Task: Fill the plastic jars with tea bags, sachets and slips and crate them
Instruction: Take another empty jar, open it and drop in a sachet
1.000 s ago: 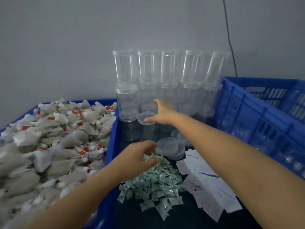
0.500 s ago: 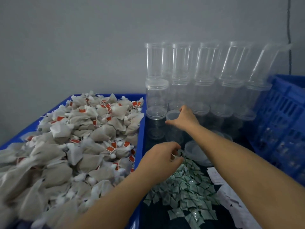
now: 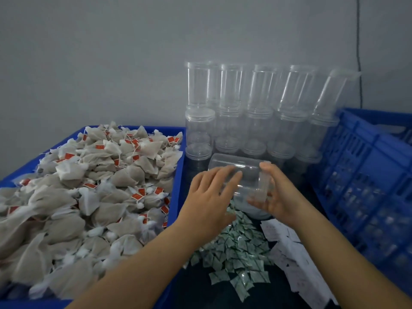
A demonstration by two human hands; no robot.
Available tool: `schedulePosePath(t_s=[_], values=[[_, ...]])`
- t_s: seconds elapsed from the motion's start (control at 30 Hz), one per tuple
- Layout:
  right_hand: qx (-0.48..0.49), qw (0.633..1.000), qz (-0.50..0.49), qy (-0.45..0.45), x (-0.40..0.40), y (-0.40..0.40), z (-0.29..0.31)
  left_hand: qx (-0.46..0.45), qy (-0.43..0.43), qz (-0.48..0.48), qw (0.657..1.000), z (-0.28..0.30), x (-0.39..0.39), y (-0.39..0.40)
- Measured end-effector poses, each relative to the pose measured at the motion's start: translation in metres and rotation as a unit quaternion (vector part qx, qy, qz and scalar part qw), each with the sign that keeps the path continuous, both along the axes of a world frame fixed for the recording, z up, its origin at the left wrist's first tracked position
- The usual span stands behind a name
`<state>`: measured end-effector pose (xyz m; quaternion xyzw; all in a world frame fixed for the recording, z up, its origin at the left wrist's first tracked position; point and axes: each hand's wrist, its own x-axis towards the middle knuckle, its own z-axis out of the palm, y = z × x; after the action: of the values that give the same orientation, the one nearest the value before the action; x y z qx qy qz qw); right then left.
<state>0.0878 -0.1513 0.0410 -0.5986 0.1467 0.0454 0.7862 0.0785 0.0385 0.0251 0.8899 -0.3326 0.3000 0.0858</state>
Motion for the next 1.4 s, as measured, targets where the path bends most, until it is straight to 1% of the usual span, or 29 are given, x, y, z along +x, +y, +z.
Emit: schedulePosePath(t_s=[0.03,0.07,0.13,0.17,0.23,0.3,0.37,0.43,0.47,0.5,0.6,0.7,0.77,0.87,1.1,1.33,1.4], values=[[0.036,0.999,0.011,0.018,-0.010,-0.003,-0.007,0.043,-0.059,-0.017,0.997,-0.001,-0.001,-0.002],[0.062,0.997,0.026,0.039,-0.020,-0.005,-0.013,0.094,-0.126,-0.041,0.987,-0.003,-0.002,-0.003],[0.097,0.990,0.053,0.086,-0.036,-0.010,-0.025,0.177,-0.243,-0.098,0.949,-0.010,-0.004,-0.005],[0.117,0.986,0.065,0.103,-0.043,-0.014,-0.031,0.206,-0.275,-0.114,0.932,-0.014,-0.005,-0.007],[0.164,0.974,0.094,0.122,-0.055,-0.021,-0.041,0.248,-0.309,-0.110,0.911,-0.019,-0.010,-0.010],[0.187,0.962,0.137,0.141,-0.065,-0.025,-0.046,0.280,-0.330,-0.098,0.896,-0.022,-0.016,-0.015],[0.226,0.942,0.188,0.163,-0.073,-0.029,-0.050,0.298,-0.349,-0.110,0.882,-0.022,-0.021,-0.020],[0.296,0.907,0.220,0.201,-0.078,-0.032,-0.056,0.308,-0.350,-0.125,0.876,-0.022,-0.025,-0.026],[0.311,0.897,0.229,0.216,-0.080,-0.034,-0.059,0.309,-0.342,-0.130,0.878,-0.022,-0.027,-0.030],[0.304,0.897,0.230,0.224,-0.080,-0.037,-0.063,0.309,-0.330,-0.135,0.882,-0.022,-0.029,-0.034],[0.251,0.912,0.221,0.236,-0.079,-0.040,-0.069,0.312,-0.296,-0.160,0.888,-0.024,-0.031,-0.041],[0.187,0.928,0.208,0.246,-0.076,-0.037,-0.069,0.275,-0.281,-0.171,0.903,-0.021,-0.029,-0.043],[0.163,0.937,0.187,0.244,-0.072,-0.035,-0.068,0.249,-0.275,-0.163,0.914,-0.020,-0.027,-0.043],[0.143,0.947,0.166,0.236,-0.065,-0.032,-0.069,0.214,-0.275,-0.160,0.923,-0.019,-0.025,-0.042],[0.107,0.966,0.138,0.191,-0.056,-0.029,-0.073,0.177,-0.297,-0.176,0.922,-0.013,-0.026,-0.041],[0.064,0.976,0.127,0.164,-0.059,-0.028,-0.067,0.180,-0.274,-0.159,0.931,-0.009,-0.030,-0.043],[0.058,0.978,0.118,0.160,-0.059,-0.027,-0.066,0.194,-0.266,-0.146,0.933,-0.008,-0.032,-0.042]])
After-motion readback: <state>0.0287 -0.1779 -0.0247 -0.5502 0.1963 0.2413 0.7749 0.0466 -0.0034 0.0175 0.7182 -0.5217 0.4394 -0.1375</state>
